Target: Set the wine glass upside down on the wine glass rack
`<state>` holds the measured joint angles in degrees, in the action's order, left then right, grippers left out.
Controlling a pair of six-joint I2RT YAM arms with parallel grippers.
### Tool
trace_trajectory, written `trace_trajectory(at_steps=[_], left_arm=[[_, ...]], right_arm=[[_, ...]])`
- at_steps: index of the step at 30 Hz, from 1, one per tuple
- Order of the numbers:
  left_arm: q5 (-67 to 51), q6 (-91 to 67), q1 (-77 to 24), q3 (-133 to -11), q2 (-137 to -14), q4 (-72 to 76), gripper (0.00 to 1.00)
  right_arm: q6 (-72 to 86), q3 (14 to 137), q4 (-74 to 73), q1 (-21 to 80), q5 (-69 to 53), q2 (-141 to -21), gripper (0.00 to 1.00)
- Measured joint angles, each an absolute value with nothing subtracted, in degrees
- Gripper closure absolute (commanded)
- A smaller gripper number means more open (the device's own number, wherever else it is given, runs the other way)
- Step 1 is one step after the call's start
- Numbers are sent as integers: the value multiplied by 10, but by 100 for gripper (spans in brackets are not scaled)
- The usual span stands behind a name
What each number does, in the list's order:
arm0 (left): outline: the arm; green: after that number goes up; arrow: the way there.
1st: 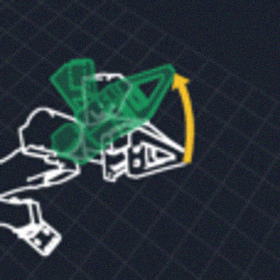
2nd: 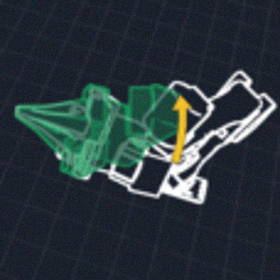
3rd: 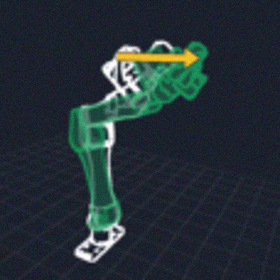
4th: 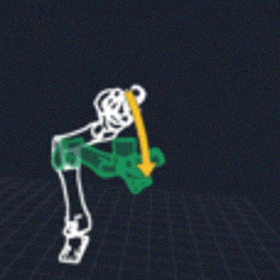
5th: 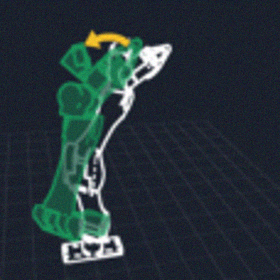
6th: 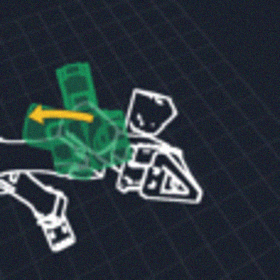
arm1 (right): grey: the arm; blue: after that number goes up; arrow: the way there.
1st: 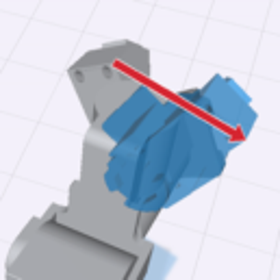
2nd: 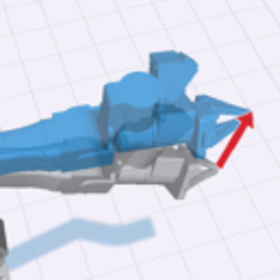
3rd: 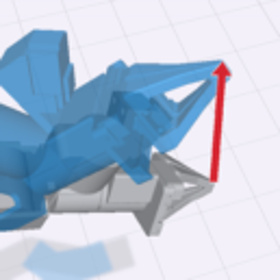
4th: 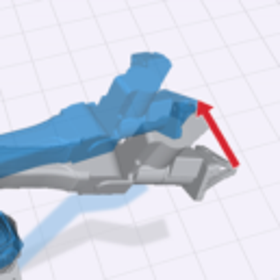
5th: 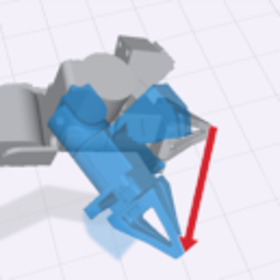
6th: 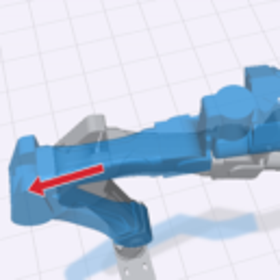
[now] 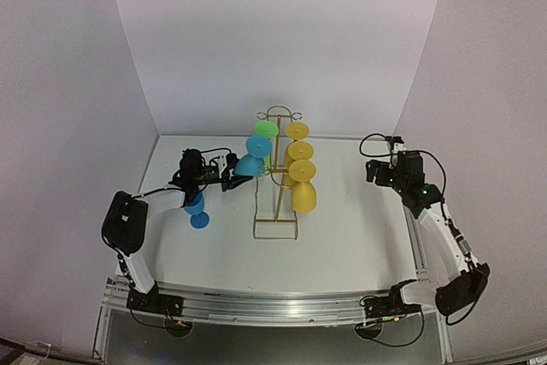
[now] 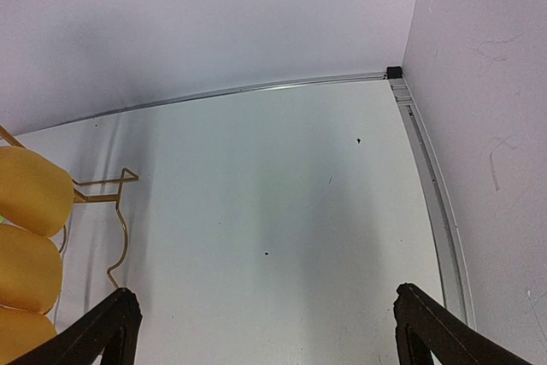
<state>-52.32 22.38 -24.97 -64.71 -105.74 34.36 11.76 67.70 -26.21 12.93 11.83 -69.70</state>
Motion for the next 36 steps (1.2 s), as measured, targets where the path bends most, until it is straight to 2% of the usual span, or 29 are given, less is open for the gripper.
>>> trace_trajectory(at_steps=[19,24,27,36], left_arm=[[-517,258,-254,-663,-1066,313,77],[-504,290,-263,-663,-1070,287,74],[-501,298,-265,-663,-1072,284,65],[-497,302,-265,-663,-1072,281,24]], right_arm=[[114,665,-262,129,116,-682,2],[114,661,-262,129,116,-668,2],[114,658,-262,129,116,-659,2],[112,655,-262,129,114,-646,2]])
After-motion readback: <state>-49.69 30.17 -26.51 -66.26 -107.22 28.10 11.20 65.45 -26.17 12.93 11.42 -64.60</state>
